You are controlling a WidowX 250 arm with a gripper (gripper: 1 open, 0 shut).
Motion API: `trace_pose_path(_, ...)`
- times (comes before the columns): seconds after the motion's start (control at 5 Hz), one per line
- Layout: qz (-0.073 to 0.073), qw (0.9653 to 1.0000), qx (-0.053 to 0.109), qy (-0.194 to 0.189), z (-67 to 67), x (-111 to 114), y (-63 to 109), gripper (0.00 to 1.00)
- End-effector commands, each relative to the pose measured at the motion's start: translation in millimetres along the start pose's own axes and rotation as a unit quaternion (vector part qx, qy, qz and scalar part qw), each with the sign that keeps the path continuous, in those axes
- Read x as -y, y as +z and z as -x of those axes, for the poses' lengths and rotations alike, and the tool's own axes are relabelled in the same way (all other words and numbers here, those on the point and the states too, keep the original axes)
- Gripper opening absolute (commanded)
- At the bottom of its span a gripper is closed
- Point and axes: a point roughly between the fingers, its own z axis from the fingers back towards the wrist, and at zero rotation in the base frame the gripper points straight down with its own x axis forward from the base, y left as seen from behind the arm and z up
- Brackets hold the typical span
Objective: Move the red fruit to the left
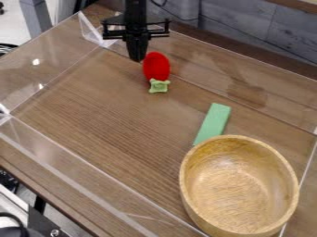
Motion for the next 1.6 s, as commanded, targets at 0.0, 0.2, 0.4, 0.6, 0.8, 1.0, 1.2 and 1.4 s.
trace_pose_path(0.0,0.021,0.9992,0.032,-0.011,-16.8,1.3,44.3,0.0)
trace_pose_path(0.2,0.01,0.9995,0.028,0.003,-21.9,-9.3,26.5,0.0)
trace_pose_path(0.4,0.0,0.9997,0.025,-0.002,-13.5,-16.5,21.6,0.0)
trace_pose_path(0.6,-0.003,0.9996,0.022,-0.017,-4.7,-18.0,20.7,0.0)
trace_pose_path(0.8,-0.01,0.9997,0.018,-0.009,-4.5,-28.3,15.2,0.0)
trace_pose_path(1.0,-0.016,0.9998,0.011,0.004,-4.4,-36.6,9.8,0.0)
trace_pose_path(1.2,-0.02,0.9998,0.006,-0.007,-1.5,-39.4,-3.7,0.0)
trace_pose_path(1.4,-0.02,0.9995,-0.004,-0.022,0.8,-37.5,-16.5,0.0)
